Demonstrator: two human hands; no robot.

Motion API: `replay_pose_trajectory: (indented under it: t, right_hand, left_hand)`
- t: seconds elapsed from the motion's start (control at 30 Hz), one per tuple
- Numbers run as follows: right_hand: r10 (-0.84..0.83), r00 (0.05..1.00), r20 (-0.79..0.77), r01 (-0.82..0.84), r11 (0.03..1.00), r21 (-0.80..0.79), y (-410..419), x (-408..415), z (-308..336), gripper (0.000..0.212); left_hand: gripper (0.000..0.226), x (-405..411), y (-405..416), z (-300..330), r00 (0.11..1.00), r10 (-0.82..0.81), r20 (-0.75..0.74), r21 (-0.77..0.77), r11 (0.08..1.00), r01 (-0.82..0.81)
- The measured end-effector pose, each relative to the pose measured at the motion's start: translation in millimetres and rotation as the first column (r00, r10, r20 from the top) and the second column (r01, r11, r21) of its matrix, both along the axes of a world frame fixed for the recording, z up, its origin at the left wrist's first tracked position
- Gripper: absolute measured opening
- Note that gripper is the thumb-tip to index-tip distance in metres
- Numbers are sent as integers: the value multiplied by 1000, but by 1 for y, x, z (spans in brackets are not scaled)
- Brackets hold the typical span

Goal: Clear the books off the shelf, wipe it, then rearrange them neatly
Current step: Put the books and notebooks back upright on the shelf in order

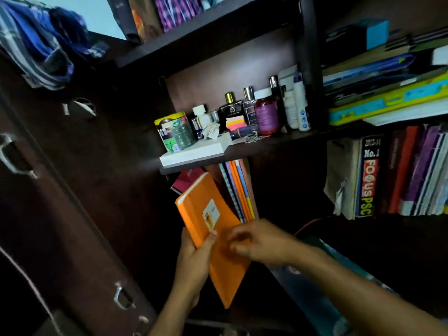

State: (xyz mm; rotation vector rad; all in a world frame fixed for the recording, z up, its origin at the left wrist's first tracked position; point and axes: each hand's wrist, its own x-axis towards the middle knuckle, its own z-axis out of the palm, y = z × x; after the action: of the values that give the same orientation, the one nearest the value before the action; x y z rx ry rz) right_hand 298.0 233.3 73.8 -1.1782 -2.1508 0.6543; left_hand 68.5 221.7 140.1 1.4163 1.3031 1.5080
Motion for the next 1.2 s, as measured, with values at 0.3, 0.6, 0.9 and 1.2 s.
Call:
replay_pose_trajectory:
  t: [0.3, 0.6, 0.9, 1.2]
  right_hand:
    - [-377, 858, -348, 380, 923, -62, 84, 22, -32, 79]
    - [-293, 880, -373, 309, 951, -20, 105, 29, -51, 73]
    - [-515, 788, -338, 520, 850, -84, 97, 53, -44, 49]
    - [-652, 708, -272, 661, 747, -70, 88, 53, -34, 58]
  left_hand:
    - [41, 56, -32, -119, 949, 47, -313, -84, 994, -77]
    - [48, 69, -21, -131, 967, 172, -190, -125, 972, -197]
    - [54, 72, -30, -128, 953, 87, -291, -103, 987, -121]
    - [26, 112, -1, -130, 973, 7, -231, -134, 990, -39]
